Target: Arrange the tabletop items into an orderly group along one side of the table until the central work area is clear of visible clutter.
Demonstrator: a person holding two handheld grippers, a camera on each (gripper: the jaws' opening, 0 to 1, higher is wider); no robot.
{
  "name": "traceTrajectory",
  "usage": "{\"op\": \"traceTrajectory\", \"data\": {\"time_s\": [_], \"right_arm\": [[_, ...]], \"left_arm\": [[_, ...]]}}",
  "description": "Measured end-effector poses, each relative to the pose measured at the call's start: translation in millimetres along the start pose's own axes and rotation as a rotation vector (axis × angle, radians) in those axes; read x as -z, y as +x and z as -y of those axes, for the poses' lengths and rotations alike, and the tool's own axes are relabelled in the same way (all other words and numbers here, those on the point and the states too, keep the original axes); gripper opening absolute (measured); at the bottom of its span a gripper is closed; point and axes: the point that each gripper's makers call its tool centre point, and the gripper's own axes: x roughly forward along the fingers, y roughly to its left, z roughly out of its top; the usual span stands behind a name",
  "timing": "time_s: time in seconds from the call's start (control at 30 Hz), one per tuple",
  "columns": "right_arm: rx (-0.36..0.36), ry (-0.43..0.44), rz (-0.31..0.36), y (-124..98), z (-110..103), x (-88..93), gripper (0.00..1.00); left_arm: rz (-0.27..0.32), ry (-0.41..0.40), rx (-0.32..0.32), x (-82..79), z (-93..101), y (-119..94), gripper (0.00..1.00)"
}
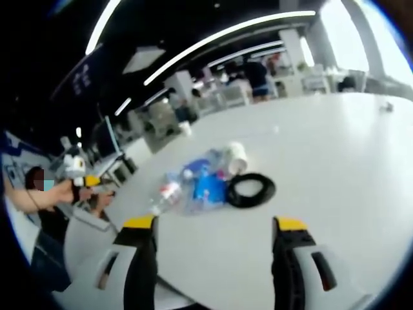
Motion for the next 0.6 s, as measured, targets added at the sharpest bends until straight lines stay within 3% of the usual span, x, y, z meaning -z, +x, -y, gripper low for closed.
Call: {"op": "traceTrajectory", "data": {"time_s": [0.6], "right_arm": [[0.010, 0.007, -0.022, 4.2, 4.6, 3.9, 0.72]], "left_arm": [[-0.027, -0.011, -0.008, 6.6, -2.7, 4.9, 0.97]]}}
